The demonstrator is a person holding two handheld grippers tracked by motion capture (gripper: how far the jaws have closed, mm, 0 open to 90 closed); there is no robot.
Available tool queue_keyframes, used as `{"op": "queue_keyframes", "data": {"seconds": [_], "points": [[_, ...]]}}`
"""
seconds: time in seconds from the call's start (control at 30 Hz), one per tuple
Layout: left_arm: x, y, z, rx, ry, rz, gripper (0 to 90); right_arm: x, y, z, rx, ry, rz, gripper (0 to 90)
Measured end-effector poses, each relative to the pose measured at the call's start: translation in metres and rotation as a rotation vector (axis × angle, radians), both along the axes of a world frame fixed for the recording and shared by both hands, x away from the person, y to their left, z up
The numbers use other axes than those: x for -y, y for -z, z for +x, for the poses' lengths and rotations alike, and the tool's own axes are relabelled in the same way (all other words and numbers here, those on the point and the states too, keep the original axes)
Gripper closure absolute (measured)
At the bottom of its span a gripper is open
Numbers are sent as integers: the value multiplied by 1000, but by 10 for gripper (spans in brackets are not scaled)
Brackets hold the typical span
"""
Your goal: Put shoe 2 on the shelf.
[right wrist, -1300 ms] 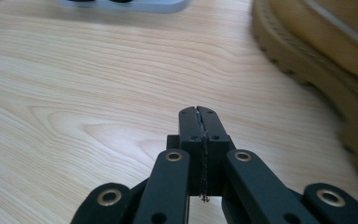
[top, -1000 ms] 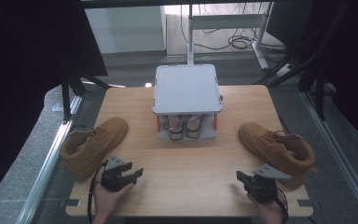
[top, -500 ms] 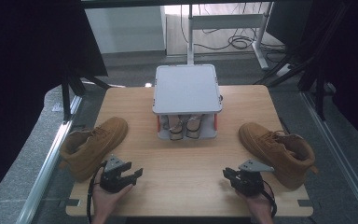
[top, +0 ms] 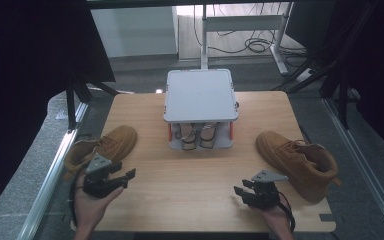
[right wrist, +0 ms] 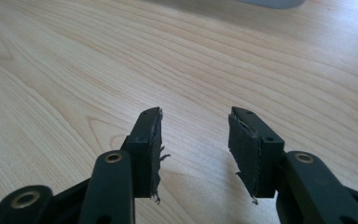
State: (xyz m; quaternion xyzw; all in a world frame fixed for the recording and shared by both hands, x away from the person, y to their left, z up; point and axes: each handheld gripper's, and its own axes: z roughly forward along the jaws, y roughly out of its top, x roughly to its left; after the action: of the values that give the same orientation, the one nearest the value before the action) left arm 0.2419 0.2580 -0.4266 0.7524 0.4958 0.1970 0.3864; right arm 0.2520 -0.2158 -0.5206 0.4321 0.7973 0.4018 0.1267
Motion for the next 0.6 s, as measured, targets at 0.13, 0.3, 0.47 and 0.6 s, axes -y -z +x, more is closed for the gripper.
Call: {"op": "queue_keyframes", "data": {"seconds": [0.13, 0.3, 0.47, 0.6], "points": [[-23, -16, 2, 19, -39, -5, 412, 2, 1, -2, -5, 31, 19, 515], [-58, -28, 10, 36, -133, -6, 401, -2, 1, -3, -15, 19, 11, 500], [-91, -36, 19, 47, -200, -26, 405, -5, 2, -6, -24, 11, -1, 496], [-115, -32, 31, 22, -240, -25, 404, -7, 2, -7, -32, 4, -6, 496]]}}
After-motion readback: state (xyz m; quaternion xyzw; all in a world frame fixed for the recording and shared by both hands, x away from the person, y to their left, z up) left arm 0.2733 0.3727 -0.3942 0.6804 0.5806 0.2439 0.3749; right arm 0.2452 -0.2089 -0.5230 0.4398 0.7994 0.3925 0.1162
